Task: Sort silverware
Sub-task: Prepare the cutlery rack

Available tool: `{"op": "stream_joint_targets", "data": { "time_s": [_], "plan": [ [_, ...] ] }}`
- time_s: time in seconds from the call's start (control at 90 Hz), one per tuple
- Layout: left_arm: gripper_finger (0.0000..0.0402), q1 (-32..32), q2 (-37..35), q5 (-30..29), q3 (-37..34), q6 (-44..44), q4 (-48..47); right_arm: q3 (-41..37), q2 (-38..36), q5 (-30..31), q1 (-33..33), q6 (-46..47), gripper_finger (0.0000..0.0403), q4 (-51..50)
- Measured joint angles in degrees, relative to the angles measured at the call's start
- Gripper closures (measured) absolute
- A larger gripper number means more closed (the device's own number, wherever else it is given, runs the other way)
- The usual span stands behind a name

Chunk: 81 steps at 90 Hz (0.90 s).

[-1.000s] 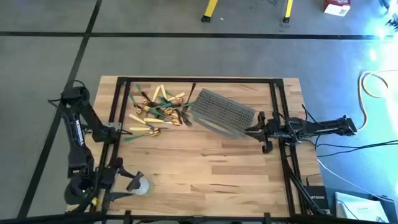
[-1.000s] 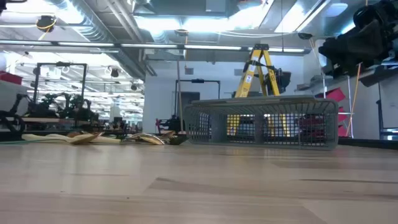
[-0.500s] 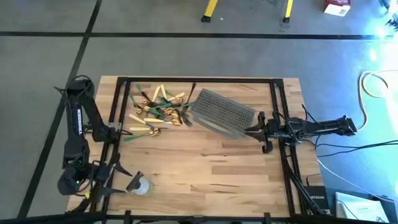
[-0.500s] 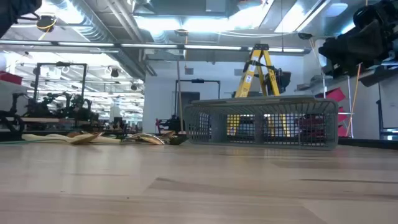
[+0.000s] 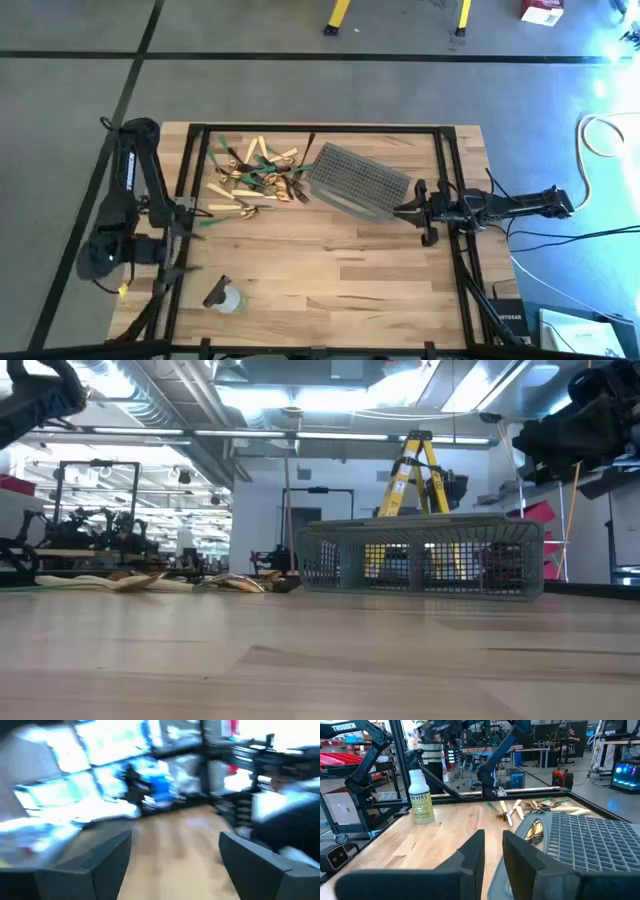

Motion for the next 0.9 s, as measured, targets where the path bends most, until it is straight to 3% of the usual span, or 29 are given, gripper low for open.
{"op": "stream_joint_targets", "data": {
  "time_s": [0.178, 0.322, 0.444, 0.611, 0.767, 0.9],
  "plan": [
    [0.0116, 10.8, -4.6, 1.5, 0.0, 10.1, 7.9, 0.0, 0.0, 0.0, 0.0, 0.0, 0.035, 0.0],
    [0.0116, 24.7, -5.0, 15.7, 0.0, 21.1, 14.5, 0.0, 0.0, 0.0, 0.0, -0.8, 0.035, 0.0],
    [0.0116, 40.1, -2.2, 32.7, 0.0, 29.2, 23.8, 0.0, 0.0, 0.0, 0.0, -1.4, 0.035, 0.1],
    [0.0116, 61.0, 8.9, 58.5, 0.0, 31.6, 39.8, 0.0, 0.0, 0.0, 0.0, -1.5, 0.035, 0.1],
    [0.0116, 75.2, 24.5, 72.0, 0.0, 27.8, 53.0, 0.0, 0.0, 0.2, 0.0, -3.4, 0.035, 0.6],
    [0.0116, 81.4, 38.5, 78.5, 3.5, 29.4, 61.3, 0.2, 0.0, 1.9, 0.0, -4.7, 0.035, 3.2]
  ]
}}
